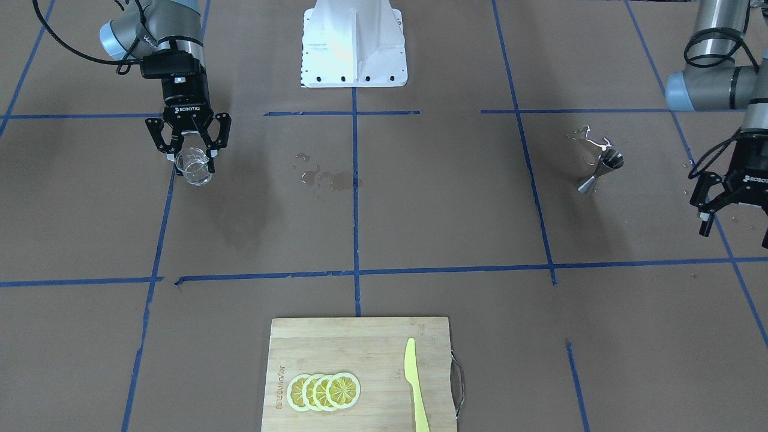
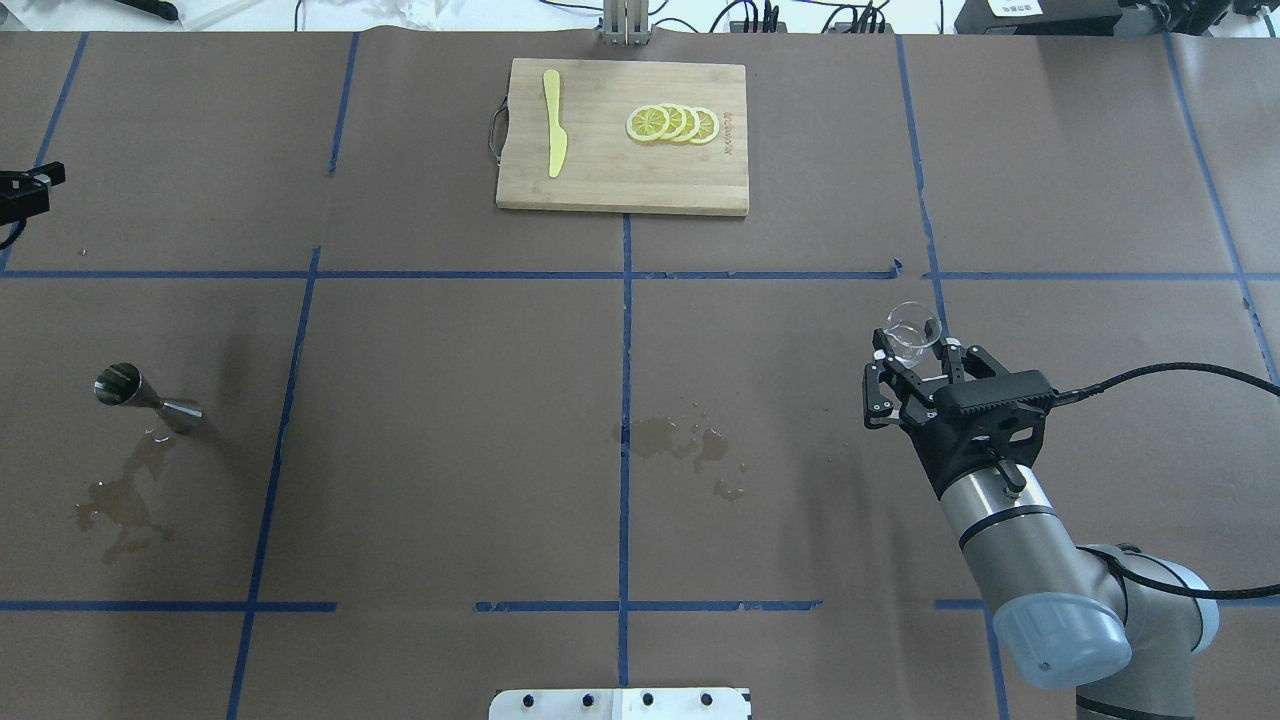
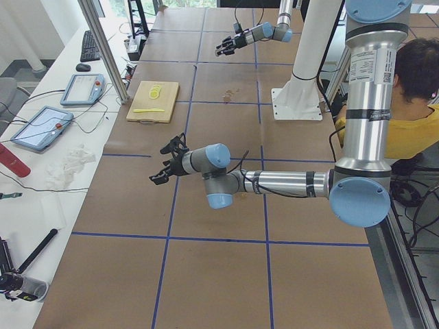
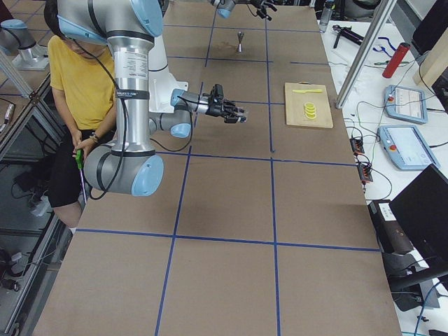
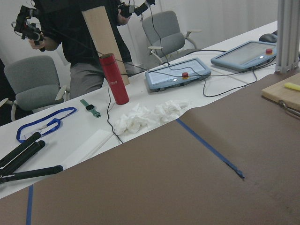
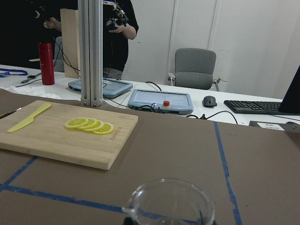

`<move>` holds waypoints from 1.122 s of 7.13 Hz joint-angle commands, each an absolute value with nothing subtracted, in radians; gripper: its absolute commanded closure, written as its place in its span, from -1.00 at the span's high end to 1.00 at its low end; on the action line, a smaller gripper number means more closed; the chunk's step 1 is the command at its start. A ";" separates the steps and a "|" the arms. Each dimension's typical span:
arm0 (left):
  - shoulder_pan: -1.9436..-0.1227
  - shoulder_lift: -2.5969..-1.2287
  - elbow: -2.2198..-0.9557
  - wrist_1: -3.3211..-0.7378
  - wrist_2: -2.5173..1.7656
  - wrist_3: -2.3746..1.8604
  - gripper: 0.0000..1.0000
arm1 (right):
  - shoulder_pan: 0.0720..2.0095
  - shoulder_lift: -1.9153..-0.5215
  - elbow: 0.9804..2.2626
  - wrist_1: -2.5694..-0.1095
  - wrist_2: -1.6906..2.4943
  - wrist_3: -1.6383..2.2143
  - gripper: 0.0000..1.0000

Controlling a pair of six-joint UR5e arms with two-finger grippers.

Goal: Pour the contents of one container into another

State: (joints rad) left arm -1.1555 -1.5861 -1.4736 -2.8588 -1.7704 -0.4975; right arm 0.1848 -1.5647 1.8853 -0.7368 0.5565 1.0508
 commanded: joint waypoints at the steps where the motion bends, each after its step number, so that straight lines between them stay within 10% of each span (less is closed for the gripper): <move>1: -1.271 -1.624 -1.467 -2.588 -2.022 -0.413 0.99 | 0.180 -1.548 1.801 -0.730 0.548 1.171 -1.00; 8: -1.368 -1.697 -1.479 -2.200 -2.315 -0.383 1.00 | 0.163 -1.514 1.539 -0.451 0.477 1.161 -1.00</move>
State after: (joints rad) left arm -1.3655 -1.6995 -1.4749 -2.2083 -2.3052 -0.3843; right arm 0.1646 -1.5235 1.5715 -0.4539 0.4809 1.1612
